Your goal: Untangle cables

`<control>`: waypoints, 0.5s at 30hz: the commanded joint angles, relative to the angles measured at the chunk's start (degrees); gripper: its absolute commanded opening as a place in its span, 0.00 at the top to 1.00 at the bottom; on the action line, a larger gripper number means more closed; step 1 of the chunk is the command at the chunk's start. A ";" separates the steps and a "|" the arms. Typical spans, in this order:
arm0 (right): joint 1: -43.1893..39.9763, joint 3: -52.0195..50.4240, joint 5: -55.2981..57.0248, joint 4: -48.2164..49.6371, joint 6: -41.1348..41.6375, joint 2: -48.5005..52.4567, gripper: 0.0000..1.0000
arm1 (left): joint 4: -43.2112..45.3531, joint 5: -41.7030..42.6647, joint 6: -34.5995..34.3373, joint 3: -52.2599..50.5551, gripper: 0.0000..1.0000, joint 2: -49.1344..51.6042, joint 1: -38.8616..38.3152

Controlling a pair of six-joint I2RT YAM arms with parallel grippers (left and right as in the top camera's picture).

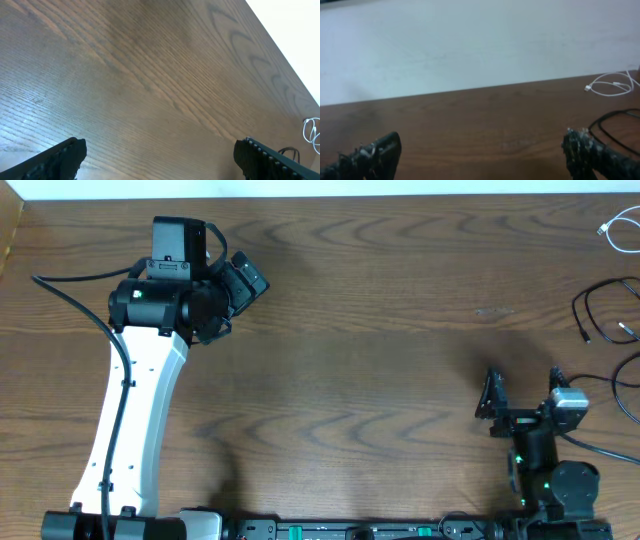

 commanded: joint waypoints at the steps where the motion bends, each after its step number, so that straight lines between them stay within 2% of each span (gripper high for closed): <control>1: 0.68 -3.56 0.28 1.81 1.36 -2.40 0.01 | -0.13 -0.74 -0.13 -0.26 0.01 -0.31 0.13; 6: 0.72 -6.49 0.42 1.20 1.62 -3.93 0.01 | -0.13 -0.74 -0.13 -0.26 0.01 -0.31 0.13; 10: 0.76 -6.43 0.50 -3.80 1.62 -4.90 0.01 | -0.13 -0.74 -0.13 -0.26 0.01 -0.31 0.13; 15: 0.76 -6.43 -0.35 -3.85 1.60 -4.90 0.01 | -0.13 -0.74 -0.11 -0.26 0.01 -0.31 0.13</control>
